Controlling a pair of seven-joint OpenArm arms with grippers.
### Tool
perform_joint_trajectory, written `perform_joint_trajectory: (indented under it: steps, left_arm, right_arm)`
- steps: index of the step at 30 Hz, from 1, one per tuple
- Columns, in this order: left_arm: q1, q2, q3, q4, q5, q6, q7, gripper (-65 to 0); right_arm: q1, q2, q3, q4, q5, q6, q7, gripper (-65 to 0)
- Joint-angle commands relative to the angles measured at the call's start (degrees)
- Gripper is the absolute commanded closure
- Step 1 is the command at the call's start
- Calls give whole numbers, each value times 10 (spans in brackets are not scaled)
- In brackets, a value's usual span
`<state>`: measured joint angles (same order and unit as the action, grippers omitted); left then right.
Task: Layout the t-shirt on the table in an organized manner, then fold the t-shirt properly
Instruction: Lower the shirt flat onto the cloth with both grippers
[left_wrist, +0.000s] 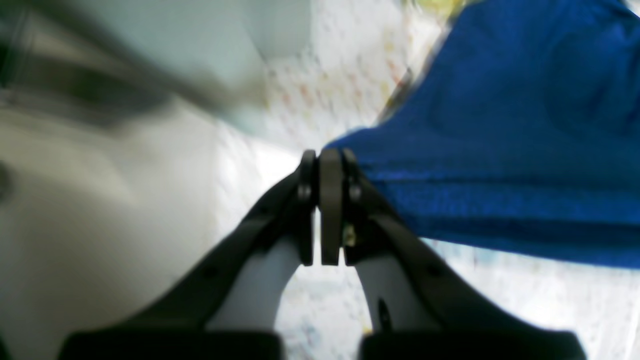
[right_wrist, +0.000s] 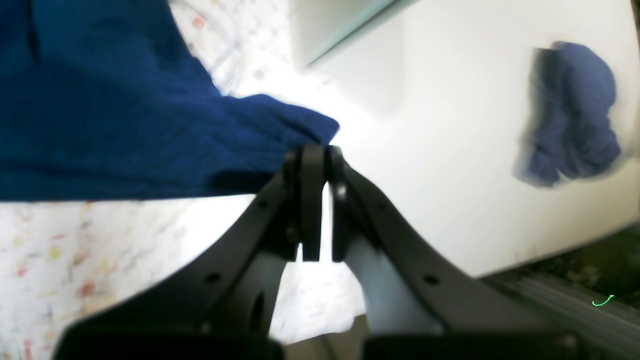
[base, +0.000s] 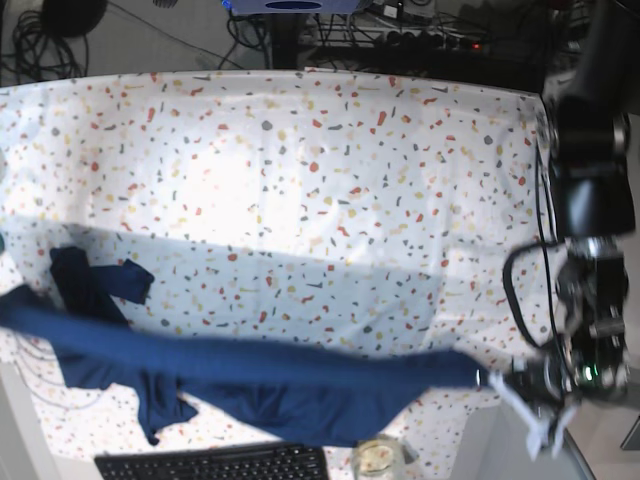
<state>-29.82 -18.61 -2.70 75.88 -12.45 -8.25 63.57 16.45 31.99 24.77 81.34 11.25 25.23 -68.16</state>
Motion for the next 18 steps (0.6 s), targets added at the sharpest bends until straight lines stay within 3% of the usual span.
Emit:
perform_joint_trajectory:
  steps: [1, 5, 11, 18]
  left_arm:
    - [17, -11, -25, 30, 8, 3, -2, 0]
    - [132, -11, -87, 90, 8, 3, -1, 0]
    - [272, -9, -149, 151, 4, 3, -5, 0]
    - [376, 12, -228, 169, 4, 1, -18, 0]
  right_arm:
    - [-15, -1, 20, 12, -1, 0, 9, -6]
    - [-100, -47, 61, 13, -1, 0, 42, -6]
    - [-172, -83, 68, 7, -1, 0, 85, -6]
    - [-197, -90, 68, -82, -4, 0, 150, -6]
